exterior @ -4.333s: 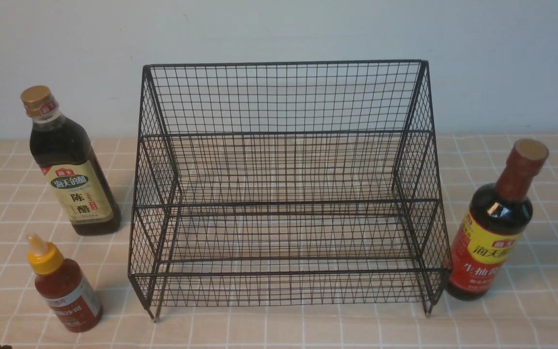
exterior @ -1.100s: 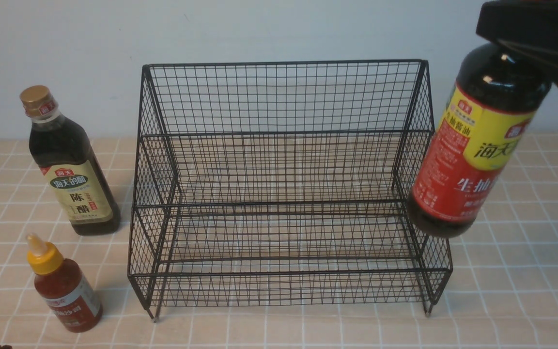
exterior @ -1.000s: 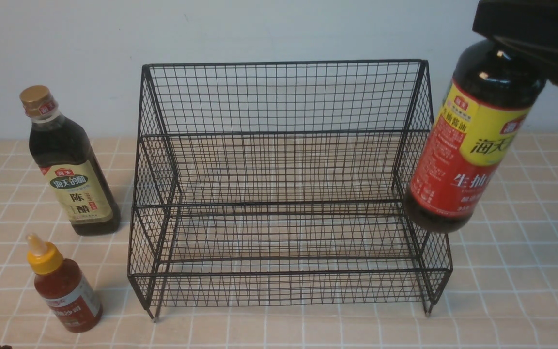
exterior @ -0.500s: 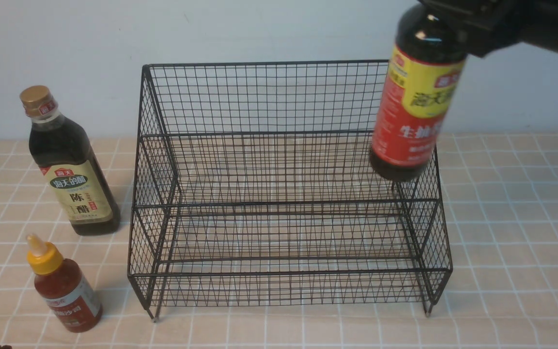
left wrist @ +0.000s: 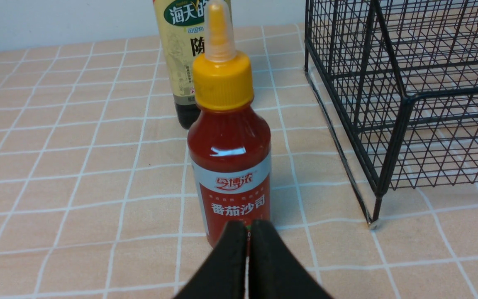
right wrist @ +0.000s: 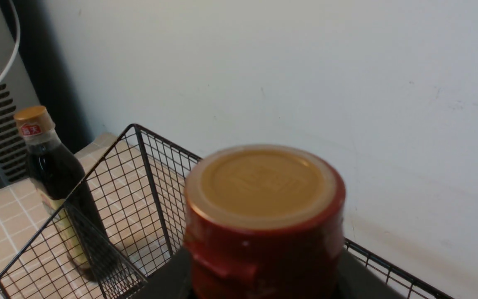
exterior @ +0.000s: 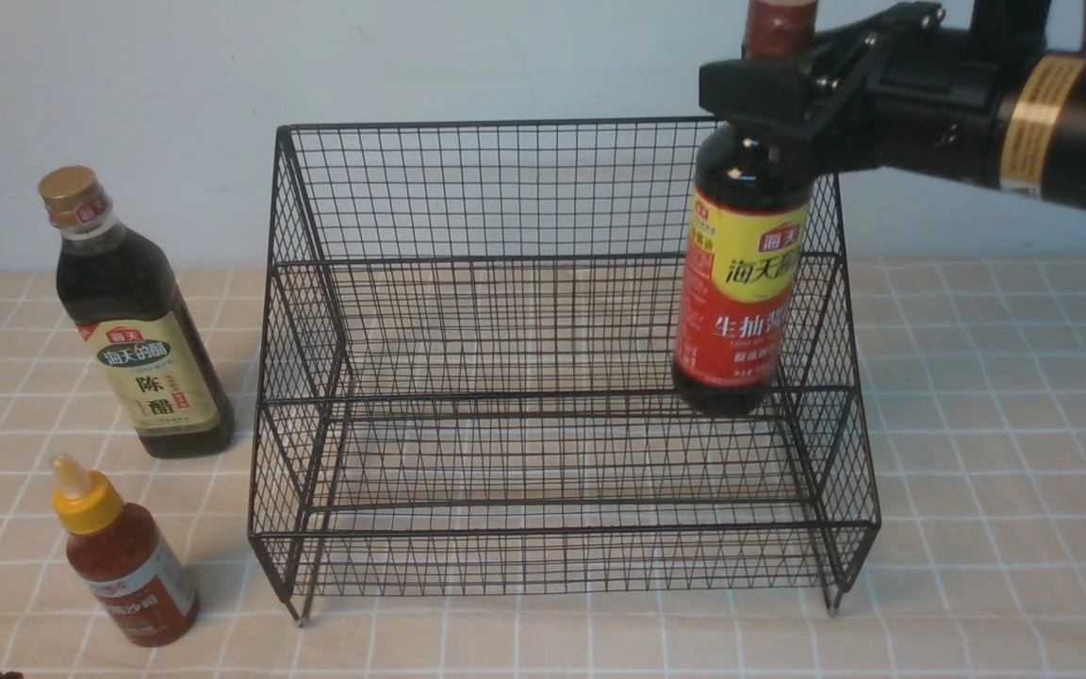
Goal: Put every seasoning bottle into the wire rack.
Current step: Use the right arm to put the condiment bottle back on the shelf
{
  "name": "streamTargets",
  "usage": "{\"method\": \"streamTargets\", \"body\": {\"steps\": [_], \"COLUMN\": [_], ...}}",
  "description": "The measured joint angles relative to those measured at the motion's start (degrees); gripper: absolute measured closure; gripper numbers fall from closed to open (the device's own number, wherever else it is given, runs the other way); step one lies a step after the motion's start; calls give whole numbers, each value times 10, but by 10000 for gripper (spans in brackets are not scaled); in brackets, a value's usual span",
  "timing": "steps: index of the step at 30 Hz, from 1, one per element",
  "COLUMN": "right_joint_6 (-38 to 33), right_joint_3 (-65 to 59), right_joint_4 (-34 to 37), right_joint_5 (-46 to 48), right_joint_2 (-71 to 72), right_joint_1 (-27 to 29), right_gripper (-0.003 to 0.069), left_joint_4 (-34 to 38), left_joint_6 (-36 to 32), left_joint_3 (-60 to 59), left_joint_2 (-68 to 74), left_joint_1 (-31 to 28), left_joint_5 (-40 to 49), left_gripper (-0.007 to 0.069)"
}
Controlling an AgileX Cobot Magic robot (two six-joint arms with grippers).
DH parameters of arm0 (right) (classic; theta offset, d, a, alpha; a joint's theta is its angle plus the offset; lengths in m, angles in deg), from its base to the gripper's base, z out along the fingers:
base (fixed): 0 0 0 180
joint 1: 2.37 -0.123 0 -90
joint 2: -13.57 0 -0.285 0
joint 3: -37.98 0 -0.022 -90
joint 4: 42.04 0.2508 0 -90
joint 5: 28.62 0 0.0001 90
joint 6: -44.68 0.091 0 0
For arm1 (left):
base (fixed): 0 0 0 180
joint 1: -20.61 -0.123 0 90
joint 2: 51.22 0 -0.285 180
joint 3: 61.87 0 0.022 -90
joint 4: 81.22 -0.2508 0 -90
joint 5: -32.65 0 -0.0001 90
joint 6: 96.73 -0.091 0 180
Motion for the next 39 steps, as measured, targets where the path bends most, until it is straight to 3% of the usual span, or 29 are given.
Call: {"method": "streamTargets", "body": {"steps": [5,9,18,26,29,35,39], "right_joint_6": [0,21,148,177,189,207,212], "right_joint_3": [-6,-19,-19,-15,-14,-14,-14], "right_joint_4": [-29,-93,-201,-232,-238,-238,-238], "right_joint_5": [-9,-12,-10,-16,-27,-43,-44], "right_joint_2": [0,-2,-32,-36,-34,-7,26], "right_joint_1": [0,0,0,0,0,0,0], "right_gripper": [393,393,391,389,356,223,184], "left_joint_4": [0,0,0,0,0,0,0], "left_joint_6": [0,0,0,0,0,0,0], "left_joint_3": [0,0,0,0,0,0,0], "left_joint_2": [0,0,0,0,0,0,0], "left_joint_1": [0,0,0,0,0,0,0], "left_joint_5": [0,0,0,0,0,0,0], "left_gripper": [631,631,631,631,631,631,631]}}
